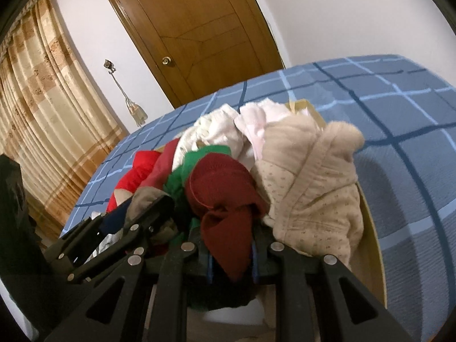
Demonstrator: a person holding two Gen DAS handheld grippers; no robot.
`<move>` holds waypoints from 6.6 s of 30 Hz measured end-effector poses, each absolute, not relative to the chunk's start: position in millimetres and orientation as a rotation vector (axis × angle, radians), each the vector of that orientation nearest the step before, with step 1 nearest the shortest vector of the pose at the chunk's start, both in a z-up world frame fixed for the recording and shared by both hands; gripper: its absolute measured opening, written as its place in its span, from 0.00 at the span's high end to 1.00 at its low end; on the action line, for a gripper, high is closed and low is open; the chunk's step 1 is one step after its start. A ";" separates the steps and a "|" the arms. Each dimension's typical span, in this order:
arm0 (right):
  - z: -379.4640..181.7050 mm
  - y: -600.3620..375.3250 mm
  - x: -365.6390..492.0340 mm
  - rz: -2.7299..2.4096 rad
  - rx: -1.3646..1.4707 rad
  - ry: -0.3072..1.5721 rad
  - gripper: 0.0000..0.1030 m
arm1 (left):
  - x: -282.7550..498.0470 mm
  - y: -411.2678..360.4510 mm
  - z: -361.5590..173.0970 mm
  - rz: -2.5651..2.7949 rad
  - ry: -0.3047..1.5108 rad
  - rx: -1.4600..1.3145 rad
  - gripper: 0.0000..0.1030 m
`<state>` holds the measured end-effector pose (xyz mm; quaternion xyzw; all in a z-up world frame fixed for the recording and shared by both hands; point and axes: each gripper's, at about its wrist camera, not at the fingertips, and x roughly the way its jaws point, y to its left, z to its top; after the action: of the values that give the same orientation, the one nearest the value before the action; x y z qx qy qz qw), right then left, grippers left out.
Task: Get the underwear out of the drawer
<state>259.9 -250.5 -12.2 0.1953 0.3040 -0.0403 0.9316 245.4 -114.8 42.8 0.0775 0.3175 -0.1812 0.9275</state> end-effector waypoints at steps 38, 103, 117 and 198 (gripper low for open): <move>-1.4 -246.1 183.8 0.020 0.498 0.490 0.49 | 202.8 -83.0 44.0 -0.264 0.673 0.145 0.00; 28.2 -196.3 42.1 -0.048 0.295 0.222 0.48 | 61.9 -38.0 77.6 -0.202 0.503 0.066 0.00; 21.9 -187.7 12.6 -0.070 0.289 0.218 0.48 | 29.8 -29.2 78.1 -0.211 0.486 0.077 0.00; 28.9 -169.0 -25.6 -0.091 0.215 0.128 0.27 | -15.4 -3.1 100.8 -0.179 0.376 0.046 0.00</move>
<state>-25.6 -169.0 28.9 0.1070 0.0637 -0.0453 0.9912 -15.4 -3.1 100.8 0.0228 0.1867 -0.0889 0.9781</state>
